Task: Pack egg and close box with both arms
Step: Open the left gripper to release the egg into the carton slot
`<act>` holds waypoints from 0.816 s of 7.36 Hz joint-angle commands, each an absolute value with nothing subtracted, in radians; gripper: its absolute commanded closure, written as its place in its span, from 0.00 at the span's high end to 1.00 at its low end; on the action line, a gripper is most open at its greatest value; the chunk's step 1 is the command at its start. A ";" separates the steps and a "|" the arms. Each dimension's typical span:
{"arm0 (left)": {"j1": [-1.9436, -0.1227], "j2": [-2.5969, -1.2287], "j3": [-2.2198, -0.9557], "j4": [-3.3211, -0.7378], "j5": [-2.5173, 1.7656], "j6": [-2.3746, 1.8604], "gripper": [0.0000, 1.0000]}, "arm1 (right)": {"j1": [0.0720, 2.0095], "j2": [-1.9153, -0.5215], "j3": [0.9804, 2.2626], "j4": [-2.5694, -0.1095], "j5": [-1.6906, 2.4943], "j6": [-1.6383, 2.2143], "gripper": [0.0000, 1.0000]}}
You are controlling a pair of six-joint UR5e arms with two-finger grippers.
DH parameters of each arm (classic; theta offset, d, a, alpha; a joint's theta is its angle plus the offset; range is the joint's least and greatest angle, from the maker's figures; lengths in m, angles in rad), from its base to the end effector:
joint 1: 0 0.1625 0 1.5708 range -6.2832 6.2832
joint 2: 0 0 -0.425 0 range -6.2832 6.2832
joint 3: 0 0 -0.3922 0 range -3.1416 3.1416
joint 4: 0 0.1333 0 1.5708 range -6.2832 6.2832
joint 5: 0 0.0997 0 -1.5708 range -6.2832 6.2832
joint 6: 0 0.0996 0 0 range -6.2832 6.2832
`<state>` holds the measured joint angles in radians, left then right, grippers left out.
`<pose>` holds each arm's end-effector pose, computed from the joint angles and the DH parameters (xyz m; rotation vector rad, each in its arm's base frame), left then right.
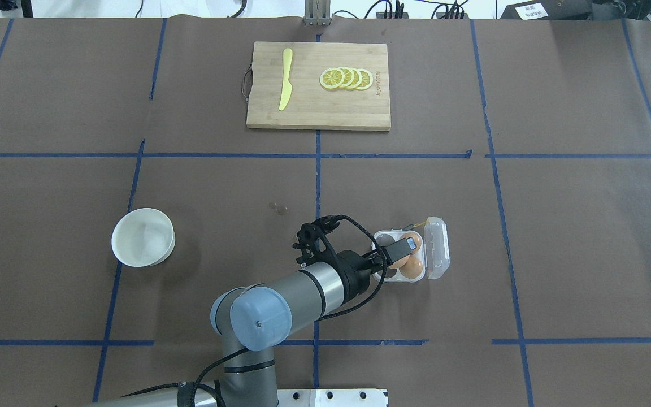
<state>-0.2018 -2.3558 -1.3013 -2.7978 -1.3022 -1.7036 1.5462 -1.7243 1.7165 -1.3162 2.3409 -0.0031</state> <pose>0.6726 -0.3006 0.1552 0.2591 1.7412 -0.4781 0.0531 -0.4428 0.6305 0.2263 -0.7688 -0.1212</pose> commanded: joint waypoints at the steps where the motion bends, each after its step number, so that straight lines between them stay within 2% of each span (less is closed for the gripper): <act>1: -0.228 -2.339 -1.357 -2.798 -1.351 -1.701 0.96 | 1.546 -1.724 1.717 -1.316 2.341 -0.003 1.00; 5: -0.268 -2.324 -1.377 -2.793 -1.406 -1.683 0.99 | 1.546 -1.720 1.718 -1.316 2.341 -0.003 1.00; 6: -0.296 -2.280 -1.417 -2.781 -1.490 -1.634 0.99 | 1.546 -1.720 1.718 -1.316 2.341 -0.002 1.00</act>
<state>-0.2680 -2.3150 -1.3828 -2.7922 -1.4142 -1.6760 1.5462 -1.7204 1.7180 -1.3156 2.3409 -0.0028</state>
